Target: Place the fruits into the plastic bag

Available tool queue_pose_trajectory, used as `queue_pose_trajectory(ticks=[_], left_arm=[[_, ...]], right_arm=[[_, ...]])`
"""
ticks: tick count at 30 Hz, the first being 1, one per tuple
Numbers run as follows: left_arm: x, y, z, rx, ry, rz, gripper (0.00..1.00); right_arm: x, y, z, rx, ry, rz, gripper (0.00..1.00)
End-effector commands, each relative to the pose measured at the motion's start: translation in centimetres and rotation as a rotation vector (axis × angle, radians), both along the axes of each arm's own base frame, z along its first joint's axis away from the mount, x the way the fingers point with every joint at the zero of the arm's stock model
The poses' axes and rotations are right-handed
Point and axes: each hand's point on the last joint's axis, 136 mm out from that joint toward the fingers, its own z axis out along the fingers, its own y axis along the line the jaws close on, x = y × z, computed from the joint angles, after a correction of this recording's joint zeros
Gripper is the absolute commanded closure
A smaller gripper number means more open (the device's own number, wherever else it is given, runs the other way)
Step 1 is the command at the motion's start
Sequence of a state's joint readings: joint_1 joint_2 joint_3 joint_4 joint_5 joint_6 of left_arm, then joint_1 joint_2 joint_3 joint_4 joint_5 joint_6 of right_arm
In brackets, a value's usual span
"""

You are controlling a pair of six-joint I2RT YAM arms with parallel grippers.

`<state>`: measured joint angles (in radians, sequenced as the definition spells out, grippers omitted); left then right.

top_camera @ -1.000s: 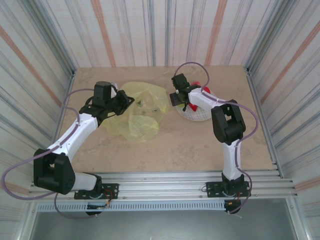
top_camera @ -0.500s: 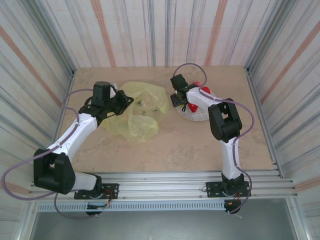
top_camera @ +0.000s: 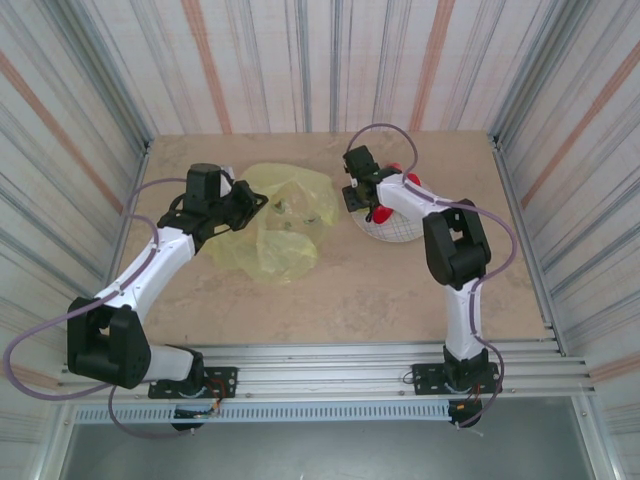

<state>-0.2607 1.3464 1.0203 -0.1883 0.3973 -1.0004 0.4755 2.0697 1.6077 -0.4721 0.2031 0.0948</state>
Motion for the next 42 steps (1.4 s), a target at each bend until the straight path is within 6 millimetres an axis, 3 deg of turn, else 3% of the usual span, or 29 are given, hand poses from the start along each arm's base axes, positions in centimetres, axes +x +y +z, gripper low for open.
queue_pose_trajectory(ticks=[1,6,10,14,18,21,25,29,38,42], left_arm=[[-0.2,0.3,0.2,-0.02,0.002,0.006,1.0],[-0.3,0.2,0.3,-0.027,0.004,0.004,1.0],[-0.3,0.1,0.7,-0.038,0.0,0.002,1.0],[-0.4,-0.1,0.9,-0.056,0.002,0.001,1.0],[-0.4,-0.3,0.8,-0.066,0.009,-0.004,1.0],[-0.5,-0.6,0.9,-0.072,0.007,-0.011,1.0],[-0.6,-0.9,0.9,-0.069,0.003,-0.021,1.0],[-0.7,-1.2,0.9,-0.077,0.008,-0.03,1.0],[-1.3,-3.3,1.4,-0.096,0.007,-0.102,1.0],[-2.0,-5.0,2.6,-0.118,-0.01,-0.148,1.0]], right_arm=[[-1.1,1.4,5.6,0.13,-0.081,0.03,0.45],[-5.2,1.6,7.9,0.287,-0.092,0.066,0.46],[-10.5,3.2,8.9,0.492,-0.074,0.164,0.47],[-14.7,4.3,7.6,0.58,-0.054,0.21,0.47],[-16.9,6.8,5.9,0.636,-0.053,0.254,0.48],[-16.8,9.4,5.8,0.657,-0.092,0.3,0.49],[-15.2,12.6,6.3,0.684,-0.148,0.343,0.5],[-14.5,14.9,6.2,0.7,-0.174,0.35,0.5],[-12.6,17.3,7.2,0.763,-0.234,0.288,0.49],[-11.3,14.8,7.1,0.759,-0.205,0.221,0.48]])
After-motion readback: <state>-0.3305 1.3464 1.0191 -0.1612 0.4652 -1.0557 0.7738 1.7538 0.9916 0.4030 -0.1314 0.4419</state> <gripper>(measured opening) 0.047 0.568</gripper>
